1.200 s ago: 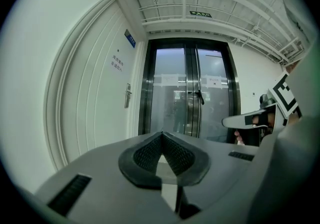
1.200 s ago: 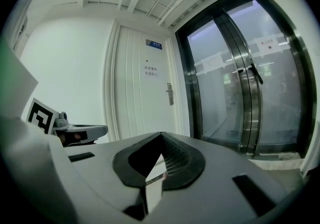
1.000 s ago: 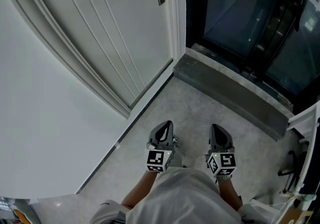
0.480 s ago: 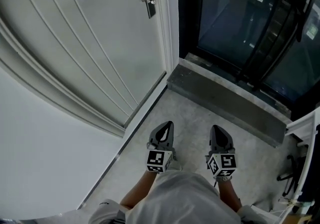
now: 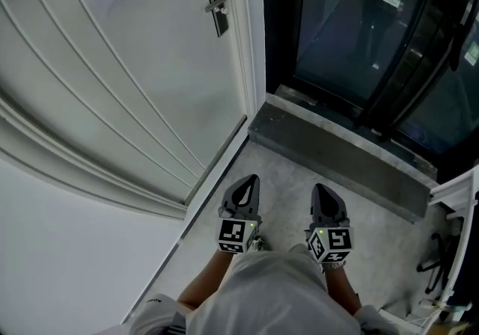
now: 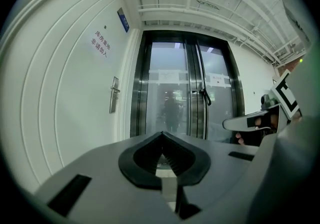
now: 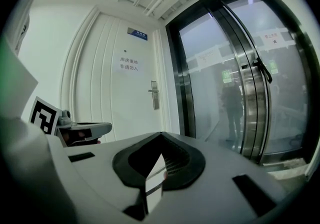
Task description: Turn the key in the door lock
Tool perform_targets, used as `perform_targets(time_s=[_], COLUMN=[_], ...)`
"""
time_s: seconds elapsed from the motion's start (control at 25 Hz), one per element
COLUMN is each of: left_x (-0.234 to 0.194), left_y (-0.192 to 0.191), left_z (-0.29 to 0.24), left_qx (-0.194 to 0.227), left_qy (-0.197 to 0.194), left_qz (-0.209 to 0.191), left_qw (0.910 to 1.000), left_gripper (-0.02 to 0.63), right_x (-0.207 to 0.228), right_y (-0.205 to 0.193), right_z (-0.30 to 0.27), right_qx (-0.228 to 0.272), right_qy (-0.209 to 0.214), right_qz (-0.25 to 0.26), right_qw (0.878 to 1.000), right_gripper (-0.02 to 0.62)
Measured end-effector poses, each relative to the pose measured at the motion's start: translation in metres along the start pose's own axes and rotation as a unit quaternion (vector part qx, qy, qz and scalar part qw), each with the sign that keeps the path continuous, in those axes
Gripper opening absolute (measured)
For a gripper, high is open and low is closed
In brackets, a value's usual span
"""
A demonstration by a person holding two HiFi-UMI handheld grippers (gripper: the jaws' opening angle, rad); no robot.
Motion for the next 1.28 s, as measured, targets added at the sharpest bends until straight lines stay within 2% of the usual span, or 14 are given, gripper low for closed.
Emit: perform_targets(time_s=[0.2, 0.32, 0.56, 0.8, 1.28], left_x=[-0.001, -0.005, -0.024, -0.033, -0.03], left_y=[-0.005, -0.004, -0.004, 0.001, 0.026], left_z=[-0.017, -0.027, -0.055, -0.101, -0.208], left_qx=[-0.019, -0.017, -0.017, -0.018, -0.003], left_qy=[-0.011, -0.001, 0.053, 0.108, 0.227], left_qz=[-0.008, -0.01, -0.006, -0.003, -0.004], left_qw=[0.9997, 0.9998, 0.9984, 0.994, 0.974], left_gripper=[0.009, 0.008, 0.008, 0.009, 0.009], right_x=[0.005, 0.014, 0.042, 0.081, 0.171], right_y=[0.0, 0.001, 0.005, 0.024, 0.071], right_z=[-0.02, -0.036, -0.08, -0.148, -0.272], right_qx=[-0.001, -0.001, -0.005, -0.009, 0.0], right_qy=[0.005, 0.014, 0.043, 0.094, 0.21], right_qz=[-0.007, -0.009, -0.006, 0.003, 0.028], right_qw=[1.0, 1.0, 0.999, 0.995, 0.977], right_gripper=[-0.009, -0.009, -0.009, -0.009, -0.009])
Point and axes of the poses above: the fingertips, and each gripper's own axes: z backward along the fingers, x to its right, y out of its top, the point moved 10 cm from there along z, backward along the fingers, and after that the axes turned 5 degrees about y, right-handed, at the moved point
